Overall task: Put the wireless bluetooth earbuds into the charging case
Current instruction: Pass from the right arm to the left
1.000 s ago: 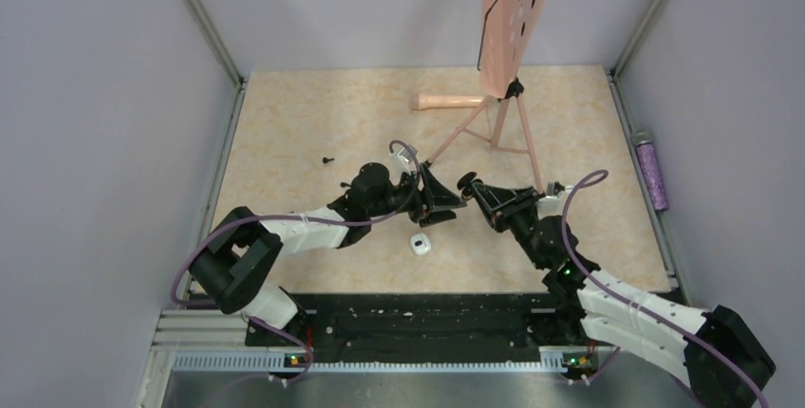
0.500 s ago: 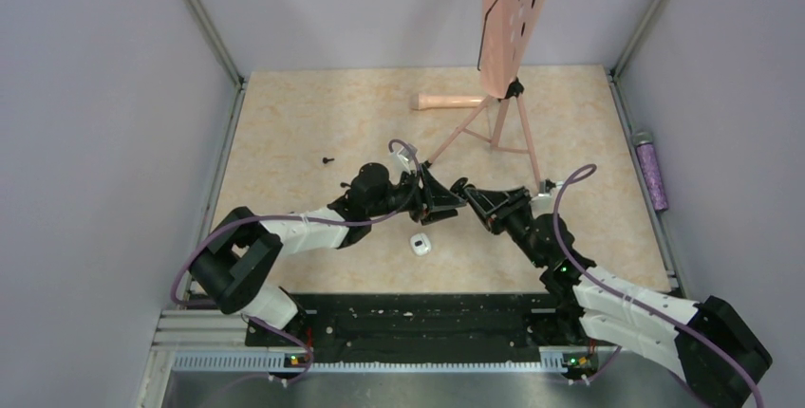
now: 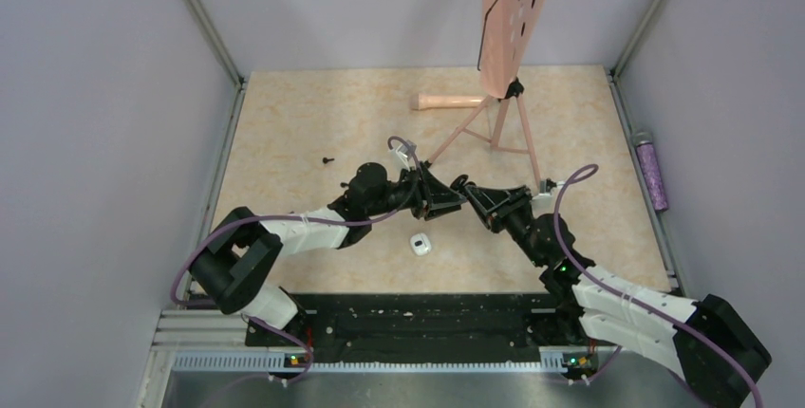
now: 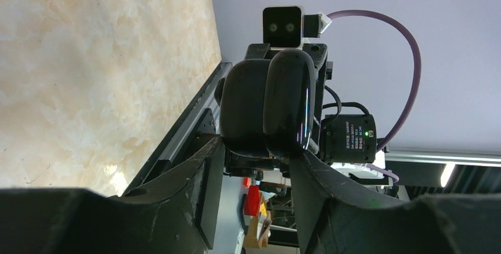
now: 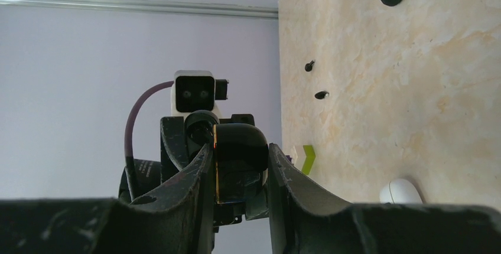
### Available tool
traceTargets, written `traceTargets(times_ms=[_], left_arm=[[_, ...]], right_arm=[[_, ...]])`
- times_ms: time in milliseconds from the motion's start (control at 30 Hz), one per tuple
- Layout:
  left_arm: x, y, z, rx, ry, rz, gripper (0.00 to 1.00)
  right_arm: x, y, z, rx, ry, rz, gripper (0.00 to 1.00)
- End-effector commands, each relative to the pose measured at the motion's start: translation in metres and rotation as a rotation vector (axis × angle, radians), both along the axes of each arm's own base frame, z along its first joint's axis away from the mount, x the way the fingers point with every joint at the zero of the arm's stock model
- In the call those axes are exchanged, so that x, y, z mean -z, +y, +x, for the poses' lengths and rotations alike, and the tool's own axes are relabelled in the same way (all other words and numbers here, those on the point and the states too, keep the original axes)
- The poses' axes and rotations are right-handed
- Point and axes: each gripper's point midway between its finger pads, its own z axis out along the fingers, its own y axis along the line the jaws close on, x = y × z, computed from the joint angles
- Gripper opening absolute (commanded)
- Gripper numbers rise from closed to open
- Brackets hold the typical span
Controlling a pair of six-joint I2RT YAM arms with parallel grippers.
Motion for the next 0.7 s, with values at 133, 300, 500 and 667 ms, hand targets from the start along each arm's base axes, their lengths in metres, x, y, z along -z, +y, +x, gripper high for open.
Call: traceTargets(times_ms=[133, 300, 500, 667], left_arm=[[-0.0209, 0.0017, 0.0082, -0.039, -0.063, -0.039, 0.45], [-0.0208, 0.0024, 0.009, -0.046, -0.069, -0.021, 0.35], [-0.0205, 0.0042, 0.0102, -0.058, -0.073, -0.009, 0.31], [-0.0221, 0.0043, 0.0086, -0.052, -0.077, -0.011, 0.35]], right_arm=[[-0.021, 0.002, -0.0012, -0.017, -0.058, 0.058, 0.0], [-0.0213, 0.0023, -0.0017, -0.02, -0.059, 0.056, 0.0], [-0.0204, 0.0023, -0.0021, -0.021, -0.058, 0.057, 0.0], [-0.0185, 0.0028, -0.002, -0.023, -0.055, 0.051, 0.0]])
